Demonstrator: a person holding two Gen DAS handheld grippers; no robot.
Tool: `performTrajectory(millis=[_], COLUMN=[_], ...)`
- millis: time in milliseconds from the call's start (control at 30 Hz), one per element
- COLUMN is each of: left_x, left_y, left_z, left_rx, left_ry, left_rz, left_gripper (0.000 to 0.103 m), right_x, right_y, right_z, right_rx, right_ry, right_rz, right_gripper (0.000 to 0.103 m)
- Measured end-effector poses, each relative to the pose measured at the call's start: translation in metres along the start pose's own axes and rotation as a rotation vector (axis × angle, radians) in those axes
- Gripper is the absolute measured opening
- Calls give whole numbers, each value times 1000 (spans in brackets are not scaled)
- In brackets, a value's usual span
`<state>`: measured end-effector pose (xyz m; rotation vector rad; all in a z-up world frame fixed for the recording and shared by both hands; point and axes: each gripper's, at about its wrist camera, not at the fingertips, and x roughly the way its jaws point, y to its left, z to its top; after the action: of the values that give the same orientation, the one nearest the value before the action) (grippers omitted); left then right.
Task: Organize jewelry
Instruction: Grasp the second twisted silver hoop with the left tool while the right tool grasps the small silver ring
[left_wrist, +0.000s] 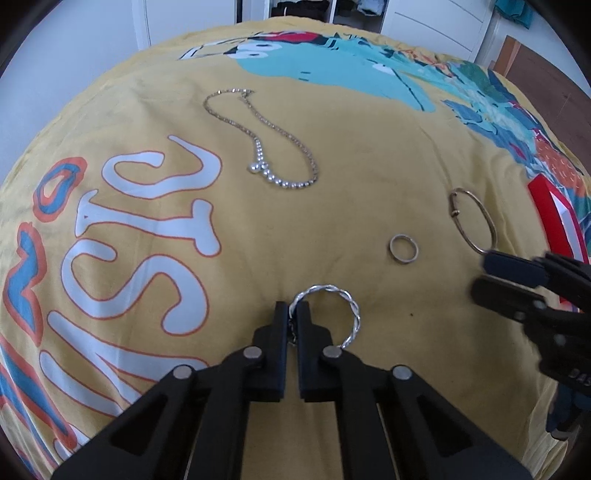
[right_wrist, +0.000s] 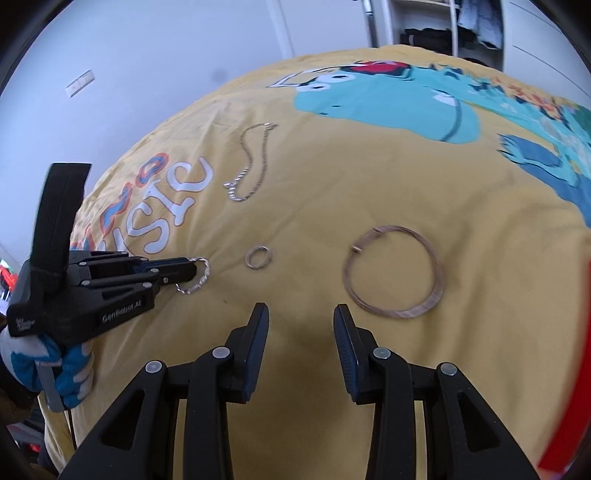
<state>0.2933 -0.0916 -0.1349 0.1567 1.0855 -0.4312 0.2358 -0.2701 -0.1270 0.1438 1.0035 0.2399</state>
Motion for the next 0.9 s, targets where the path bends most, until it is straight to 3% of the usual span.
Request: performTrajectory(millis=[300, 400, 500, 667, 900], left_x=[-9, -9, -11, -20, -58], left_y=[13, 16, 17, 12, -4], left_z=[-1, 0, -1, 0, 3], left_rx=[-46, -63, -68, -63, -42], left_ry=[-38, -40, -39, -46, -83], left_rz=[-57, -74, -78, -72, -56], left_gripper=[3, 3, 3, 4, 4], right_x=[46, 54, 56, 41, -21], right_y=[21, 25, 27, 29, 28], right_z=[21, 24, 26, 26, 22], right_rx=[-44, -54, -64, -55, -25], right_ry=[19, 27, 31, 11, -59], right_rz=[7, -15, -32, -35, -47], right_gripper=[35, 22, 20, 20, 20])
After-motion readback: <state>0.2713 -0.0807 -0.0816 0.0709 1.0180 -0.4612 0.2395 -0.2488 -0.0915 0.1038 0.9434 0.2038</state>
